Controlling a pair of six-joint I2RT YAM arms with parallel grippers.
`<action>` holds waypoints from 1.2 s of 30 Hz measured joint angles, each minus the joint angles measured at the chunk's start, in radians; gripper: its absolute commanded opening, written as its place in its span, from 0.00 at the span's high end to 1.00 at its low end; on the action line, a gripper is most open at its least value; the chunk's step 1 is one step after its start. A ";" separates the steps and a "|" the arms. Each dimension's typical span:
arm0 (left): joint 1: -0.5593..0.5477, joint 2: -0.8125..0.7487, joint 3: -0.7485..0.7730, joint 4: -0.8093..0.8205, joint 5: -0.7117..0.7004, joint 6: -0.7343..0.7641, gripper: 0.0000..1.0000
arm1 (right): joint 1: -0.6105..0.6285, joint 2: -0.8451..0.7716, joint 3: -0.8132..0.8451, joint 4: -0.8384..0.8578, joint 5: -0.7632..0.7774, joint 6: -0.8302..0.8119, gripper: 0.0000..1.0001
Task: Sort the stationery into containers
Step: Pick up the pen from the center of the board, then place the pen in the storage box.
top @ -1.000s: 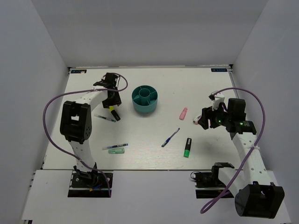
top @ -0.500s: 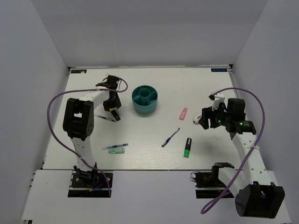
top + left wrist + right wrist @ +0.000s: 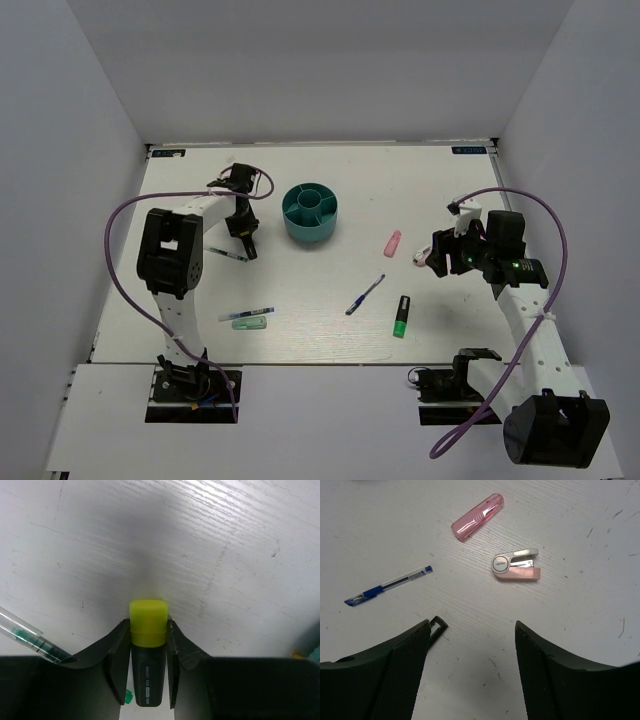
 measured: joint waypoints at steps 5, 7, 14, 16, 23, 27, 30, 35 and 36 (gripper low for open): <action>0.003 -0.011 -0.014 0.013 0.006 0.001 1.00 | 0.000 0.000 0.000 0.000 0.003 0.000 0.24; 0.004 -0.023 -0.028 0.019 0.019 0.006 1.00 | 0.000 0.000 0.000 0.000 0.003 0.002 0.21; -0.021 -0.191 -0.069 0.020 0.076 0.051 1.00 | 0.000 0.002 0.000 0.000 0.003 0.000 0.21; -0.043 -0.273 -0.069 0.044 0.082 0.063 1.00 | 0.000 0.006 0.000 0.000 0.003 0.000 0.21; -0.169 -0.449 -0.080 0.292 0.111 0.150 1.00 | 0.000 0.026 0.000 0.000 0.002 0.000 0.23; -0.264 -0.430 -0.111 0.447 0.109 0.215 1.00 | 0.000 0.038 0.000 0.000 0.002 0.000 0.23; -0.315 -0.367 -0.095 0.531 0.108 0.259 1.00 | 0.000 0.044 0.000 0.000 0.002 0.000 0.23; -0.354 -0.256 -0.050 0.640 0.076 0.341 1.00 | 0.000 0.046 0.000 0.001 0.002 0.000 0.23; -0.357 -0.242 -0.047 0.657 0.068 0.354 1.00 | 0.000 0.047 0.000 0.000 0.003 0.000 0.23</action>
